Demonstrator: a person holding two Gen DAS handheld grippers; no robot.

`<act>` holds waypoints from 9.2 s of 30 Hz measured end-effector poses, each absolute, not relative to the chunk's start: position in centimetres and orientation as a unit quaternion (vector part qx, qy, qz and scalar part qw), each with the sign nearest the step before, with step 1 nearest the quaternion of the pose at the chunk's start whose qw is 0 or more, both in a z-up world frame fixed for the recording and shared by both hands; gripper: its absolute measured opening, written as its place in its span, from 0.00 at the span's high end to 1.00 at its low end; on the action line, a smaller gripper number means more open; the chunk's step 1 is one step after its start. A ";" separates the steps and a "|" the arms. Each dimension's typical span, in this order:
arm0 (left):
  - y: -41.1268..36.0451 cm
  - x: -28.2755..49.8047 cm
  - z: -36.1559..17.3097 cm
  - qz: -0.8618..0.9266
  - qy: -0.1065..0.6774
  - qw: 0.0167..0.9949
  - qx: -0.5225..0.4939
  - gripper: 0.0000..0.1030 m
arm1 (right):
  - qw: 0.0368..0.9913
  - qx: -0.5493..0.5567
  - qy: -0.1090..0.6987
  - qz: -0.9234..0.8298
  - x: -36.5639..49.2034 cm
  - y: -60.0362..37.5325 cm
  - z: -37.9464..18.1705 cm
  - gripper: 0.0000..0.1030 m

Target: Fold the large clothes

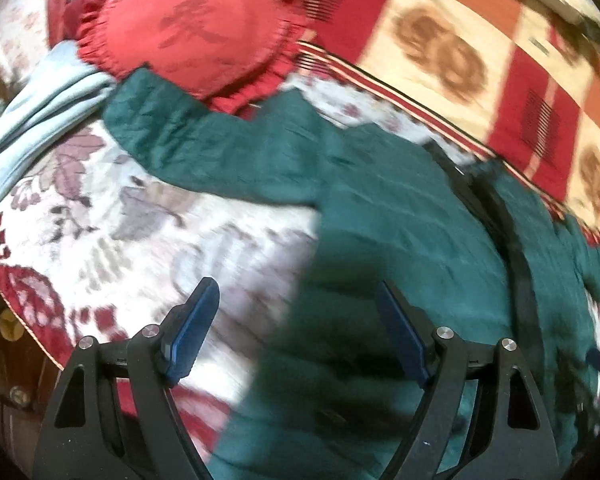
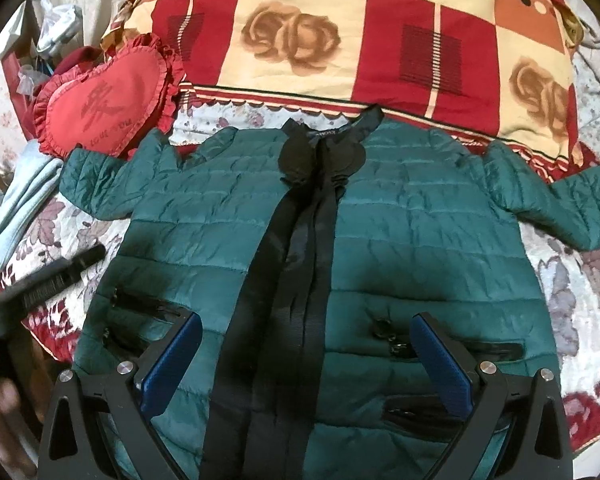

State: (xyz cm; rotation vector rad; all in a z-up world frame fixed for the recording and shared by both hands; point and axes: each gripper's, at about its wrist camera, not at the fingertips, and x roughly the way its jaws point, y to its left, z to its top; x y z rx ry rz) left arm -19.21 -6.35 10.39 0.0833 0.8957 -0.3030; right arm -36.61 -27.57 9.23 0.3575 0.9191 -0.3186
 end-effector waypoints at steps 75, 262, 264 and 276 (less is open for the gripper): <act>-13.5 -11.1 24.1 -0.286 0.334 0.898 0.010 0.90 | 0.862 0.267 0.426 -0.056 -39.8 -29.9 8.1 0.00; -17.7 -21.3 10.5 -0.253 0.407 0.875 0.068 0.14 | 0.861 0.240 0.388 -0.224 -38.7 -39.5 10.0 0.18; -17.8 -22.0 10.7 -0.258 0.404 0.875 0.069 0.14 | 0.864 0.234 0.386 -0.222 -39.0 -39.3 10.2 0.18; -18.9 -23.7 9.9 -0.266 0.414 0.867 0.081 0.14 | 0.856 0.244 0.376 -0.256 -41.7 -42.9 9.9 0.07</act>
